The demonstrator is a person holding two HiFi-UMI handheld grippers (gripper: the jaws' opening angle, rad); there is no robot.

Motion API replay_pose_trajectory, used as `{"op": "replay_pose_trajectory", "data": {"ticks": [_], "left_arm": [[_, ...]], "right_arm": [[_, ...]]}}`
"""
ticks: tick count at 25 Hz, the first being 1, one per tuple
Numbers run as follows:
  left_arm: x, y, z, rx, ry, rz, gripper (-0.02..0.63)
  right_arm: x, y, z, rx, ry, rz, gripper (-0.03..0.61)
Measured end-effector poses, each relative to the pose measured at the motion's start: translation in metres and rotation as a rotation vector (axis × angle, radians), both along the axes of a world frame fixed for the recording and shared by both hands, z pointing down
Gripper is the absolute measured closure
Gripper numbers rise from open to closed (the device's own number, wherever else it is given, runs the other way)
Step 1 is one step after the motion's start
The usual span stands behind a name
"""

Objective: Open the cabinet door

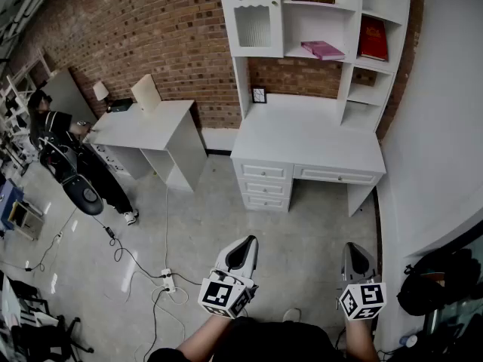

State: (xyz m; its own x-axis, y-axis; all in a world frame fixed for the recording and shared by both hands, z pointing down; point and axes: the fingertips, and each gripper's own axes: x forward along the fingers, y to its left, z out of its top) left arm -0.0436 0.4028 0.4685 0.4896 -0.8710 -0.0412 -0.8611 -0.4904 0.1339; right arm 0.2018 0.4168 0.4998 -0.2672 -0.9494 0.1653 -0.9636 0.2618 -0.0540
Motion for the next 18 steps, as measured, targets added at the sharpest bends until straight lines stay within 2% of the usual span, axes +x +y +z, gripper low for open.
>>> {"op": "replay_pose_trajectory", "data": {"ticks": [7, 18], "left_arm": [[-0.002, -0.002, -0.001, 0.019, 0.003, -0.023, 0.592], [0.033, 0.005, 0.001, 0.037, 0.003, -0.062, 0.592]], "right_arm": [[0.002, -0.007, 0.006, 0.003, 0.0, -0.016, 0.577], [0.032, -0.015, 0.005, 0.027, 0.017, -0.086, 0.577]]}}
